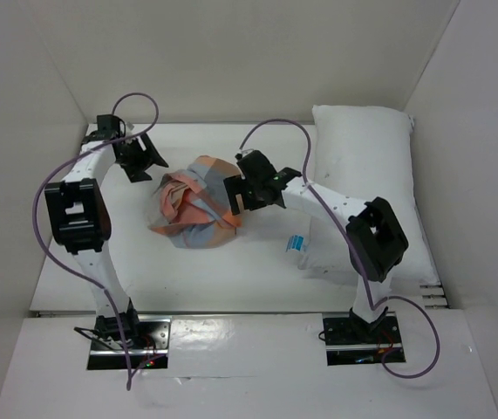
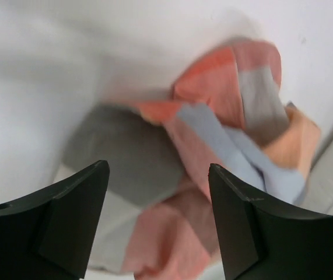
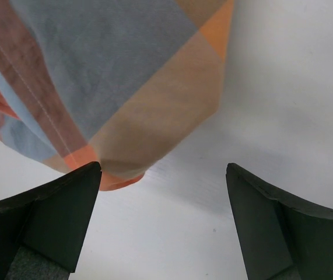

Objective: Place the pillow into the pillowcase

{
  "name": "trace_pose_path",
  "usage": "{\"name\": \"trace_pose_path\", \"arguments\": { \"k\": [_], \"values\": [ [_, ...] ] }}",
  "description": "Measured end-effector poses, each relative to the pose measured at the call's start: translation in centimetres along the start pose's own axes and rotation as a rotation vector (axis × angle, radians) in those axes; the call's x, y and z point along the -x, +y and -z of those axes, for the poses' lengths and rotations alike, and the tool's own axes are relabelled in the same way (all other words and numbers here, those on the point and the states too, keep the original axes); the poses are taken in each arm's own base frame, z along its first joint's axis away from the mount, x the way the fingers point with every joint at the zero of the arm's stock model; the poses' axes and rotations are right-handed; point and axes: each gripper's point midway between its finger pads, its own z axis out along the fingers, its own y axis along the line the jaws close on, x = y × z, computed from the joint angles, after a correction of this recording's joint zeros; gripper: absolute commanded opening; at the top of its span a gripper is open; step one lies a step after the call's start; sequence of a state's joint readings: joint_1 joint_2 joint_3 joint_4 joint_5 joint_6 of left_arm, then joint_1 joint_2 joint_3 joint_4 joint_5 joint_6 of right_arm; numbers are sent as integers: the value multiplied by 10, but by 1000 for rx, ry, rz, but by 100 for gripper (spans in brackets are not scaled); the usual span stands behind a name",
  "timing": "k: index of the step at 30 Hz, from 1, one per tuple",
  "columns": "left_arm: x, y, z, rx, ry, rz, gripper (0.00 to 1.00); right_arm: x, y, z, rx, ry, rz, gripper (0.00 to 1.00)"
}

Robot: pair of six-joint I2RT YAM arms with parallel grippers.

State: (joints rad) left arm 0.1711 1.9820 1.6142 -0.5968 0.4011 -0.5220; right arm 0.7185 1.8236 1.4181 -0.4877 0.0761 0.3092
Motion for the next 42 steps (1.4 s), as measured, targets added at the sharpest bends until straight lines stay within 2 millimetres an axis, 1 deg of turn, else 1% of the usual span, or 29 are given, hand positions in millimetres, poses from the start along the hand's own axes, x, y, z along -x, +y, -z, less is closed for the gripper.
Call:
{"name": "trace_pose_path", "arguments": {
  "k": [2,3,5,6,8,9,10,11,12,13,14,15,16,17,19,21,24,26,28,31,34,35,38,39,41,42],
  "values": [
    [15,1,-15,-3,-8,-6,92,-2,-4,-1,-9,5,-12,95],
    [20,1,-22,-5,-10,-9,98,-3,-5,-1,-13,5,-16,95],
    [27,0,-34,-15,0,-15,98,-6,-6,-2,-9,15,-22,95],
    [29,0,-39,-17,8,-19,98,-8,-5,-2,1,22,-25,97],
    [30,1,-50,-15,24,-26,92,-13,1,-3,39,42,-34,99],
    [28,1,-55,-13,35,-30,87,-15,6,-4,70,55,-42,99],
    [23,0,-59,-10,49,-30,77,-17,10,-5,93,66,-48,99],
    [18,-1,-62,-6,67,-31,40,-20,15,-7,118,81,-55,99],
    [12,-3,-63,-5,84,-28,18,-23,20,-11,140,95,-63,99],
    [8,-5,-64,-7,97,-31,2,-27,23,-14,159,109,-69,95],
    [4,-9,-65,-16,108,-37,0,-30,26,-17,174,124,-74,91],
    [2,-13,-65,-29,116,-46,0,-33,30,-20,194,139,-82,86],
    [0,-16,-65,-42,123,-48,0,-36,33,-22,211,151,-90,78],
    [-2,-20,-64,-58,133,-48,0,-37,37,-23,229,156,-95,39],
    [-3,-23,-60,-80,140,-44,0,-37,42,-24,257,160,-105,0],
    [-1,-27,-50,-95,133,-40,0,-34,44,-24,263,153,-110,0],
    [12,-38,-18,-116,77,-45,0,-20,41,-22,238,114,-104,0],
    [26,-49,11,-138,12,-63,0,-2,39,-15,215,66,-89,0],
    [41,-63,48,-166,-72,-87,0,23,38,-2,203,2,-71,0],
    [64,-89,109,-218,-214,-137,0,67,39,26,197,-109,-40,0],
    [76,-109,160,-268,-328,-166,0,108,37,57,188,-225,-18,0],
    [78,-115,176,-285,-363,-176,0,119,35,66,183,-255,-13,0],
    [81,-130,216,-338,-443,-178,0,152,30,89,170,-348,1,0],
    [82,-134,226,-354,-466,-181,0,163,27,97,165,-376,3,0],
    [85,-141,246,-387,-508,-170,0,192,19,113,159,-451,1,0],
    [87,-144,256,-409,-525,-163,0,211,16,125,164,-500,-2,0]
  ]
}}
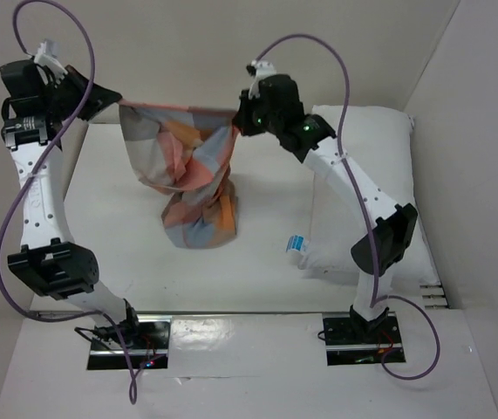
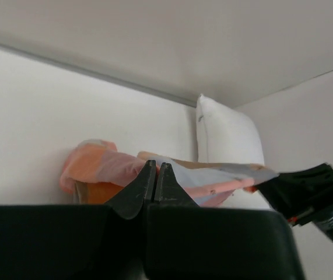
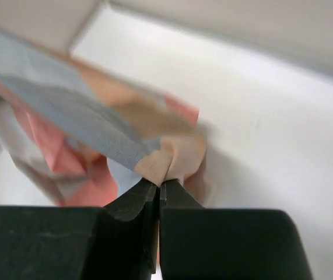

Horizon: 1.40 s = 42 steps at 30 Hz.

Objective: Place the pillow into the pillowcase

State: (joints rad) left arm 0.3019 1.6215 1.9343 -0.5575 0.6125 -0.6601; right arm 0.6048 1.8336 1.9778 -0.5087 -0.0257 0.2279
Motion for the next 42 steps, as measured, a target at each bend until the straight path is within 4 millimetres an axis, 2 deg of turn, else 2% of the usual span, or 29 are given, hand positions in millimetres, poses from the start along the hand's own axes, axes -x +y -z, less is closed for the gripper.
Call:
{"name": "trace_pose_path", "arguments": {
  "k": [3,6,8,12,15,17,18,19,20,21,23,24,25,27,29,30,31,32,34,35,38,40,42],
  "values": [
    [18,-15,18,-71,-47,21,0,66,2,8,42,-167,4,0],
    [34,-35,45,-163,-77,27,0,112,21,27,122,-317,24,0],
    [41,-50,66,-213,-99,13,0,123,34,41,179,-391,41,0],
    [39,-92,105,-315,-120,-65,0,117,41,69,227,-472,56,0],
    [37,-115,123,-360,-142,-119,0,143,41,76,237,-533,64,0],
    [37,-121,127,-374,-151,-138,0,176,42,74,257,-587,71,2],
    [37,-120,126,-377,-151,-132,0,192,43,71,271,-605,69,8],
    [37,-119,124,-378,-147,-124,0,202,42,63,289,-611,64,30],
    [38,-114,120,-376,-141,-115,0,210,38,58,300,-615,49,43],
    [39,-106,116,-363,-138,-98,0,214,27,48,289,-617,32,50],
    [42,-84,107,-327,-133,-55,0,204,-15,27,235,-558,-16,52],
    [41,-74,102,-311,-125,-32,0,185,-40,10,203,-498,-51,52],
    [38,-66,97,-300,-111,-10,0,158,-65,0,153,-428,-97,49],
    [30,-54,89,-284,-83,31,0,88,-107,-17,65,-281,-195,41],
    [21,-52,82,-286,-55,53,0,6,-126,-18,-1,-129,-285,41],
    [15,-53,79,-293,-39,56,0,-27,-123,-15,-13,-64,-319,42],
    [9,-55,76,-301,-22,59,0,-51,-118,-11,-14,-19,-338,51],
    [3,-58,73,-309,-4,63,0,-70,-109,-7,-10,24,-349,55],
    [-7,-61,68,-324,24,61,0,-84,-85,0,23,65,-340,62],
    [-12,-62,66,-329,36,57,0,-82,-71,1,49,64,-324,75],
    [-21,-58,60,-327,59,62,0,-73,-38,1,119,75,-275,92],
    [-26,-53,57,-317,71,68,0,-61,-24,-6,149,76,-245,94],
    [-29,-49,56,-307,78,79,0,-45,-15,-23,183,70,-234,94]
  ]
}}
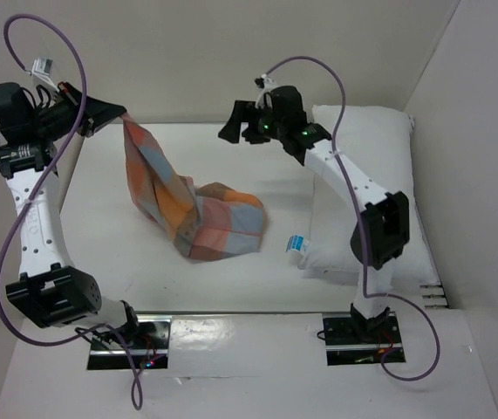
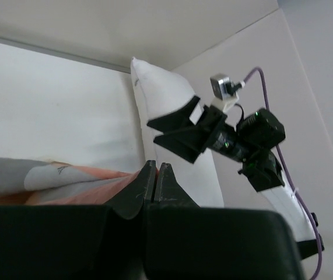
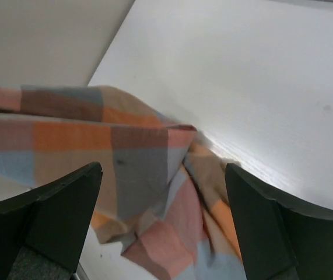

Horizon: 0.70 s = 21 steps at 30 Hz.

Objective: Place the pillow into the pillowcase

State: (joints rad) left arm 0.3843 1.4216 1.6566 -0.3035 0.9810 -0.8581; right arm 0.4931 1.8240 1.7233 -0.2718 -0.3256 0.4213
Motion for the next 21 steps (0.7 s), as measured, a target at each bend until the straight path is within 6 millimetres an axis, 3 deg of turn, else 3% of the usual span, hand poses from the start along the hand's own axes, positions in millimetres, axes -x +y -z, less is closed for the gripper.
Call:
{"name": "trace_pose_path", "arguments": {
  "k": [2,5,8,11,15,19,21],
  "values": [
    [-1,3,0,9,2,-3,0,12,4,-24,44,-2,3,94],
    [-2,5,1,20,0,-3,0,1,-3,-61,76,50,-23,92],
    [-3,4,4,44,-13,-12,0,-29,-13,-98,82,134,-55,90],
    [-3,8,15,137,-63,0,0,-73,-13,-125,93,235,-76,86],
    [-4,11,46,336,-186,-2,0,-128,6,-138,132,364,-83,86],
    [-10,6,76,454,-277,-31,0,-158,39,-142,205,427,-49,85],
    [-15,8,82,482,-289,-26,0,-169,50,-146,231,444,-31,79]
  ]
}}
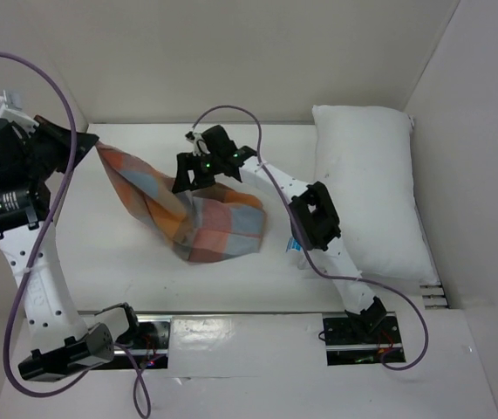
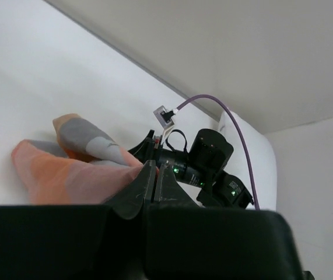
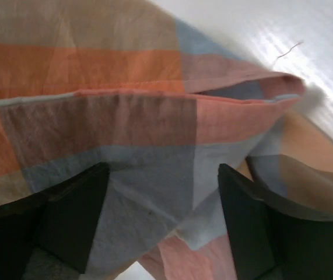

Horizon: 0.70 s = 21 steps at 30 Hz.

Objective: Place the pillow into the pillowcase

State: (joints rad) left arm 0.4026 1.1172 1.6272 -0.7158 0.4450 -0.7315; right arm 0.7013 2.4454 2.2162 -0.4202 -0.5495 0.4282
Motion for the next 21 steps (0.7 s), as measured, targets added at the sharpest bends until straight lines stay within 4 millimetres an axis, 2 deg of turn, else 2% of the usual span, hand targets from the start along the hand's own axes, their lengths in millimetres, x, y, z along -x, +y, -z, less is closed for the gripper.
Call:
{"name": "trace_pose_path", "arguments": {
  "k": [3,4,7,8,11,13,15,18,21],
  "values": [
    [-7,11,0,44,9,16,0,-18,4,-15,11,38,11,67],
    [-9,15,-1,59,14,21,0,-22,4,-19,12,49,11,45],
    [-11,25,-4,101,23,36,0,-31,-3,-26,14,70,10,3],
    [-11,27,-5,110,20,36,0,-32,-4,-26,11,72,2,0],
    [-7,30,-5,130,12,34,0,-18,-12,-22,-2,41,-4,0],
    [-1,31,-6,135,-4,24,0,1,-19,-13,-22,-6,0,0],
    [3,31,-9,132,-7,23,0,25,-29,7,-55,-65,-5,0],
    [12,27,-23,97,5,20,0,76,-45,56,-103,-197,-9,0],
    [18,22,-42,46,42,24,0,134,-51,125,-151,-365,12,0]
  ]
}}
